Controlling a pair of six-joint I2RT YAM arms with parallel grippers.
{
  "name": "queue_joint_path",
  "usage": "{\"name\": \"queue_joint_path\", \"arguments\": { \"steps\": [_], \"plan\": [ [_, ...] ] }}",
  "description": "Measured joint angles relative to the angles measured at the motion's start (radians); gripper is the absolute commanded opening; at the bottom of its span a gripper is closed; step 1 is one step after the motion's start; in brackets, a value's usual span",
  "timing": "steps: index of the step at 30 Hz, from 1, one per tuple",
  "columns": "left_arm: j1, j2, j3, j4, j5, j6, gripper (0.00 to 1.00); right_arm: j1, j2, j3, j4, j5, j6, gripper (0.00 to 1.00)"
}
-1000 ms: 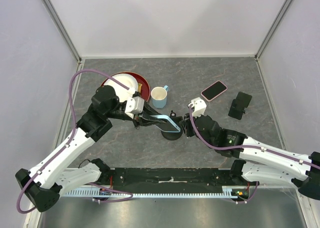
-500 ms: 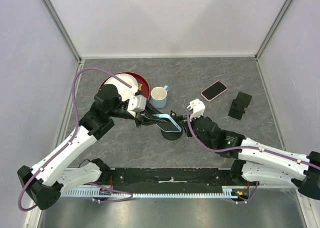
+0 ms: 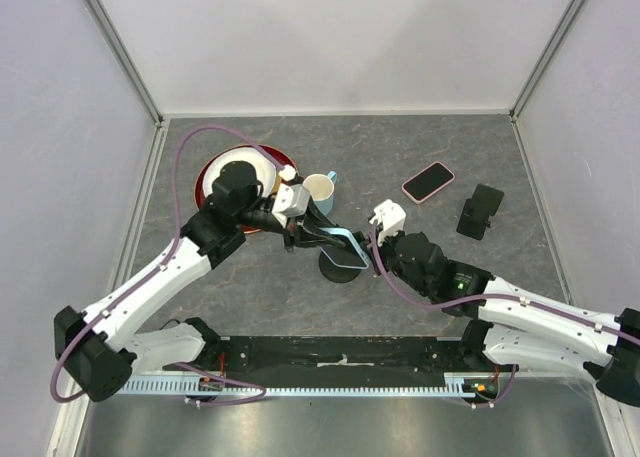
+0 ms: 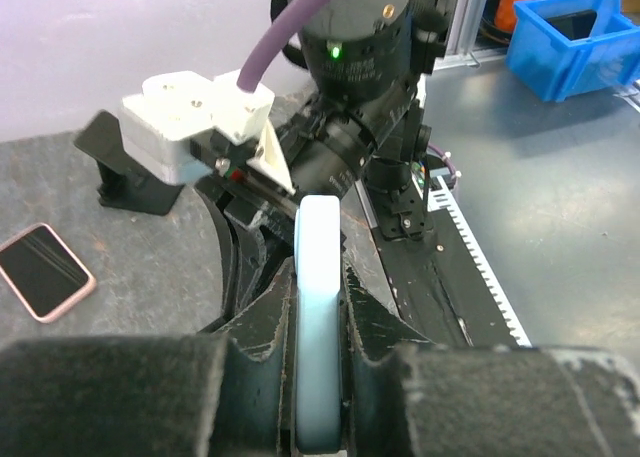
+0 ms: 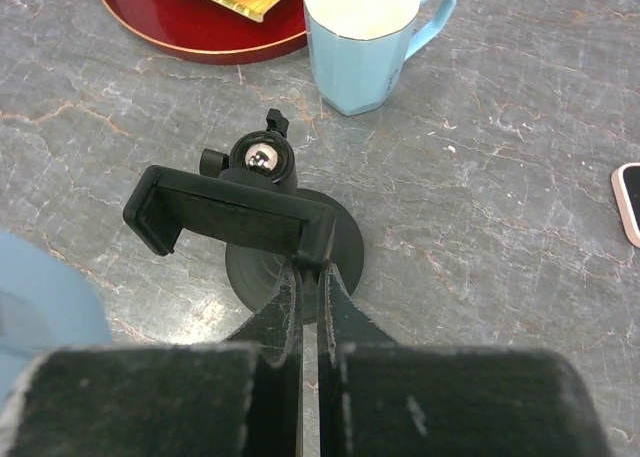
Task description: Place the phone on the phone stand
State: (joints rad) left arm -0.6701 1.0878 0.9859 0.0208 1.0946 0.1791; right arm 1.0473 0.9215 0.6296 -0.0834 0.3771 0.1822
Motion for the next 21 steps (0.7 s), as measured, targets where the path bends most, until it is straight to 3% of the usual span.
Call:
{"name": "queue_joint_path", "arguments": {
  "steps": [8, 14, 21],
  "plan": [
    [0.0, 0.104, 0.003, 0.003, 0.037, 0.07, 0.02, -0.116, -0.018, -0.001, -0.008, -0.189, -0.05, 0.0],
    [-0.013, 0.206, 0.1, 0.0, 0.117, 0.108, 0.02, -0.161, -0.006, 0.0, 0.01, -0.283, -0.076, 0.0],
    [-0.018, 0.325, 0.183, -0.127, 0.167, 0.209, 0.02, -0.197, 0.001, 0.001, 0.018, -0.352, -0.097, 0.0]
  ]
}}
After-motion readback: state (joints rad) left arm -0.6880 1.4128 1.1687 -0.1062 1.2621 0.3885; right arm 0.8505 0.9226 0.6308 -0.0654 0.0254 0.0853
